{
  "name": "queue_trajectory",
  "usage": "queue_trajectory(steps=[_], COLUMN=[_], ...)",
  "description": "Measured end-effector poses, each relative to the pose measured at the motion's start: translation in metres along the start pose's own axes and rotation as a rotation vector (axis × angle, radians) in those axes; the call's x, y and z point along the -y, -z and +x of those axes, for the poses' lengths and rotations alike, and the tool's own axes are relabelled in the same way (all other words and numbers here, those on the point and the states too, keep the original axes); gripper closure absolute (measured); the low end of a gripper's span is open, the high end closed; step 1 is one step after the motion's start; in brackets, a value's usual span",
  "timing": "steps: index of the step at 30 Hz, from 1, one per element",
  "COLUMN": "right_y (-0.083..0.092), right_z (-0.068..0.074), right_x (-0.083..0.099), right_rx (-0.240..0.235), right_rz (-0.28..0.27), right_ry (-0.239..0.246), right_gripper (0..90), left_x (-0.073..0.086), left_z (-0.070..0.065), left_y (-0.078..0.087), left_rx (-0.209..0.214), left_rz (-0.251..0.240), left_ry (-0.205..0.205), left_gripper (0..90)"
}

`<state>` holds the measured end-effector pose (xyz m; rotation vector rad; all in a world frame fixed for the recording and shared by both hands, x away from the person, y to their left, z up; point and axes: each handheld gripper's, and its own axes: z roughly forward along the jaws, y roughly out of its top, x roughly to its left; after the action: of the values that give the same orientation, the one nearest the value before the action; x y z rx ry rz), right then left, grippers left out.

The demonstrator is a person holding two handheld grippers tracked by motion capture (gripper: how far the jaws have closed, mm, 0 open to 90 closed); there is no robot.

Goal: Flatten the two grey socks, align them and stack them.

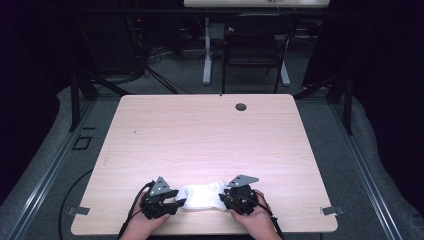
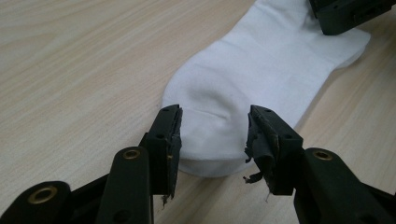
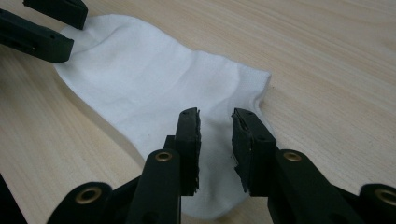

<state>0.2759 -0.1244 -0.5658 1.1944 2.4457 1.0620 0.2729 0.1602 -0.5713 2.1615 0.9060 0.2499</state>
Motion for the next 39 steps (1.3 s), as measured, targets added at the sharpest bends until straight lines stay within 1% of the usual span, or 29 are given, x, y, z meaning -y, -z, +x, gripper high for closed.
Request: queue_trajectory(steps=[1, 4, 7, 9, 11, 13, 14, 17, 18, 19, 20, 21, 23, 26, 28, 29, 33, 34, 35, 39], right_y=[0.0, -0.001, -0.001, -0.001, 0.0, 0.0, 0.001, 0.004, 0.005, 0.006, 0.008, 0.01, 0.013, 0.018, 0.021, 0.022, 0.027, 0.027, 0.027, 0.03], right_z=[0.0, 0.0, -0.001, -0.001, -0.001, 0.0, 0.0, 0.0, 0.0, 0.0, -0.001, -0.001, -0.002, -0.004, -0.006, -0.008, -0.012, -0.013, -0.014, -0.02], right_x=[0.0, 0.001, 0.002, 0.002, 0.002, 0.003, 0.002, 0.002, 0.002, 0.002, 0.002, 0.002, 0.002, 0.002, 0.002, 0.002, 0.003, 0.004, 0.004, 0.005], right_rx=[0.002, -0.001, 0.0, 0.001, 0.006, 0.005, 0.003, -0.001, -0.001, 0.0, 0.0, -0.003, 0.0, 0.001, 0.007, 0.009, 0.03, 0.033, 0.036, 0.059], right_rz=[0.006, -0.002, -0.001, 0.004, 0.014, 0.002, 0.005, -0.008, -0.012, -0.02, -0.017, -0.023, -0.038, -0.048, -0.053, -0.061, -0.068, -0.077, -0.078, -0.081], right_ry=[0.001, -0.008, -0.004, -0.003, 0.001, -0.006, -0.001, -0.005, -0.006, -0.01, -0.007, -0.012, -0.013, -0.018, -0.015, -0.017, -0.019, -0.026, -0.032, -0.03], right_gripper=[71.9, 71.7, 71.7, 71.7, 71.7, 71.7, 71.6, 71.2, 71.1, 71.0, 70.7, 70.1, 69.2, 68.1, 67.4, 67.0, 65.0, 64.6, 64.1, 63.2], left_x=[0.0, 0.001, 0.003, 0.004, 0.005, 0.004, 0.003, 0.003, 0.002, 0.001, 0.001, 0.0, -0.001, -0.002, -0.002, -0.002, -0.001, -0.001, -0.001, 0.0], left_z=[0.0, 0.0, 0.0, 0.0, 0.0, 0.0, 0.0, 0.0, 0.0, 0.001, 0.001, 0.002, 0.004, 0.009, 0.012, 0.013, 0.021, 0.023, 0.024, 0.032], left_y=[0.0, -0.001, -0.001, -0.002, -0.003, -0.003, -0.002, -0.001, 0.001, 0.002, 0.004, 0.006, 0.009, 0.014, 0.016, 0.017, 0.021, 0.022, 0.023, 0.026], left_rx=[-0.002, -0.001, 0.0, -0.004, -0.006, -0.008, -0.006, -0.004, 0.001, -0.001, 0.001, -0.004, -0.001, -0.008, -0.015, -0.017, -0.033, -0.032, -0.036, -0.045], left_rz=[0.002, 0.007, 0.009, 0.02, 0.018, 0.021, 0.021, 0.006, 0.009, -0.001, -0.007, -0.014, -0.024, -0.042, -0.047, -0.057, -0.061, -0.067, -0.069, -0.078], left_ry=[-0.003, -0.007, -0.008, -0.025, -0.028, -0.03, -0.026, -0.007, -0.006, 0.0, 0.006, -0.003, 0.013, 0.027, 0.035, 0.046, 0.065, 0.07, 0.077, 0.096], left_gripper=[54.6, 54.6, 54.2, 54.3, 54.0, 53.8, 53.4, 52.2, 51.9, 51.7, 51.4, 51.2, 50.8, 50.5, 50.2, 50.1, 49.7, 49.5, 49.2, 48.8])
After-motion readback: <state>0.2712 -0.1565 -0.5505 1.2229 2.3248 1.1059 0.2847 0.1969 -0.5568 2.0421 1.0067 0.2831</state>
